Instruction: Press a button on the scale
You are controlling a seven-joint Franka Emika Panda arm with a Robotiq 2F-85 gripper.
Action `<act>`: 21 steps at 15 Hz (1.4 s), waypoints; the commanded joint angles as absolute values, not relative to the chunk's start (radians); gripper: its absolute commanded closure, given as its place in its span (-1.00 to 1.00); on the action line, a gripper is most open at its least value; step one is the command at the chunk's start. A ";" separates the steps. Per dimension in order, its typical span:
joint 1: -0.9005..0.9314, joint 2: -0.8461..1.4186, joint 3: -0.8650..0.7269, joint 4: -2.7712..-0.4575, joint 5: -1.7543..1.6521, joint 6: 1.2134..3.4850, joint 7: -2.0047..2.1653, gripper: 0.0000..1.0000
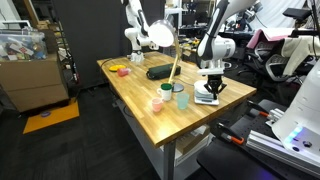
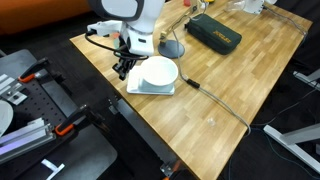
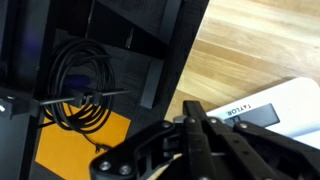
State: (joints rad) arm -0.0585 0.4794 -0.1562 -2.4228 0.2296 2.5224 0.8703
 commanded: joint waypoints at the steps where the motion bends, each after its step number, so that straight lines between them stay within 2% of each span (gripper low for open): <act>1: -0.042 0.502 -0.172 -2.398 0.230 2.520 0.868 1.00; 21: -0.046 0.585 -0.209 -2.343 0.259 2.562 0.920 1.00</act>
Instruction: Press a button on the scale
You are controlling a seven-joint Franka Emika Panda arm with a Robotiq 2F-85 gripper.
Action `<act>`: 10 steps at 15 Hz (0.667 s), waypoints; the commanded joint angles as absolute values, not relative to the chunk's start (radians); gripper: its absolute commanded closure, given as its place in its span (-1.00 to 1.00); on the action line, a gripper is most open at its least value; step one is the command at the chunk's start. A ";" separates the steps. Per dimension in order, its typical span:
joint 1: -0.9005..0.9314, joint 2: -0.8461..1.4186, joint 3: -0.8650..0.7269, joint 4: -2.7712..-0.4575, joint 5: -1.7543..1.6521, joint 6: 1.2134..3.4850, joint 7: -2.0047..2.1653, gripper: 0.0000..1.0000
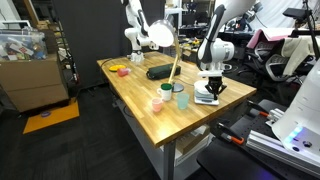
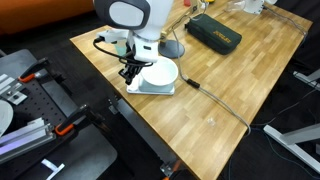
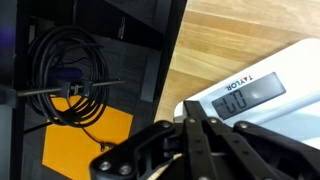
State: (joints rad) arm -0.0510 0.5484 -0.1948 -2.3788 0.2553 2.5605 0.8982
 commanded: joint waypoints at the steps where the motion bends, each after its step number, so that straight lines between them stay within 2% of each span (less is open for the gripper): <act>1: -0.042 0.598 -0.216 -2.330 0.253 2.558 0.929 1.00; 10: -0.037 0.665 -0.215 -2.252 0.250 2.534 0.944 1.00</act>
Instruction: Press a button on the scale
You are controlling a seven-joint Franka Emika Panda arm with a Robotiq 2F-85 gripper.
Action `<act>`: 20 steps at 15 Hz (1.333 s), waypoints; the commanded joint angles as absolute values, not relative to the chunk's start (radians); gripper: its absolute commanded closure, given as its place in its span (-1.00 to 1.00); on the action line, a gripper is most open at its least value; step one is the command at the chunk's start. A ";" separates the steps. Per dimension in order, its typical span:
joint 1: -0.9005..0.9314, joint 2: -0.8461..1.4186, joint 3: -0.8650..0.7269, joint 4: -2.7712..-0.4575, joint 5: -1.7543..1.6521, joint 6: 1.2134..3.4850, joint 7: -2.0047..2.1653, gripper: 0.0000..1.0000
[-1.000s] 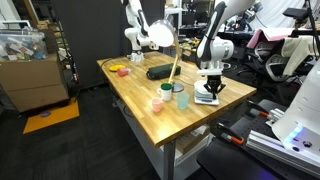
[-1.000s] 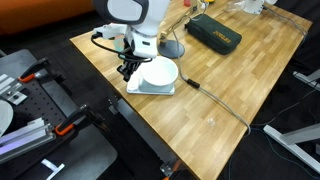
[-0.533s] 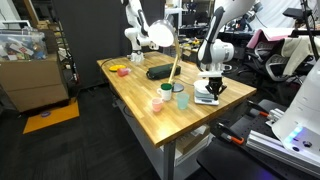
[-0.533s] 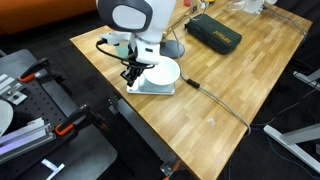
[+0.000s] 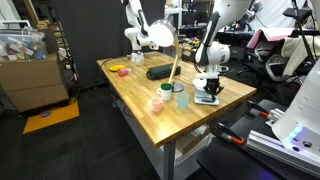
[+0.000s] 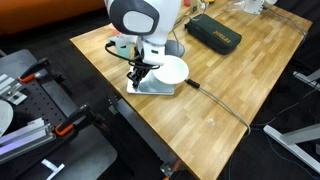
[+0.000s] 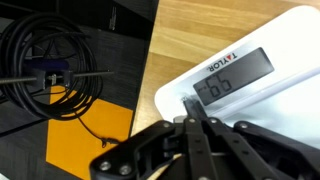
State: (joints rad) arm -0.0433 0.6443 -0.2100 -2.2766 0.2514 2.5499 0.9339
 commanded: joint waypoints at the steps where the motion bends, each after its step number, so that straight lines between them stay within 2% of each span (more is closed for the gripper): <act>1: -0.038 0.664 -0.214 -2.255 0.251 2.534 0.942 1.00; 20: -0.045 0.622 -0.205 -2.318 0.271 2.555 0.945 1.00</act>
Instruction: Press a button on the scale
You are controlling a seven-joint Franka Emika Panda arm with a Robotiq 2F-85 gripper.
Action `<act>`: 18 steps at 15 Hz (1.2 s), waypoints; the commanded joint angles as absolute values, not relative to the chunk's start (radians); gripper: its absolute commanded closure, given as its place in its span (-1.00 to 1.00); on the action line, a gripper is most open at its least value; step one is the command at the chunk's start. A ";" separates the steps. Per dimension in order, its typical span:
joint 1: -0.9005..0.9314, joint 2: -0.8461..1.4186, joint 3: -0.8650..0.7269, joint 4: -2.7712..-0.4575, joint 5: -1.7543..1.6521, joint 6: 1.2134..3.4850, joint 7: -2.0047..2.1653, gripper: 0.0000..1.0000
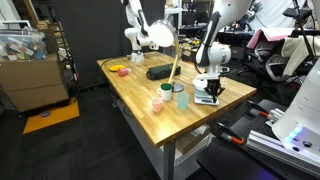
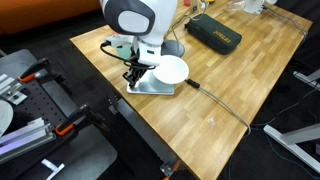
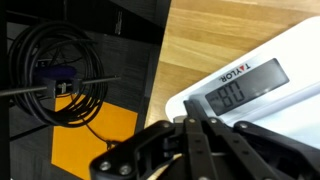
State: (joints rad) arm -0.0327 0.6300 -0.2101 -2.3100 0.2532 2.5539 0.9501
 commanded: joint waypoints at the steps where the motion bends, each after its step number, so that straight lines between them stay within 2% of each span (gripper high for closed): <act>1: -0.051 0.628 -0.202 -2.310 0.274 2.549 0.940 1.00; 12: -0.086 0.710 -0.182 -2.207 0.289 2.426 0.915 1.00; 18: -0.084 0.686 -0.186 -2.226 0.294 2.433 0.918 1.00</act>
State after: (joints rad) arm -0.0615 0.6688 -0.2065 -2.2280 0.2657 2.4289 0.9442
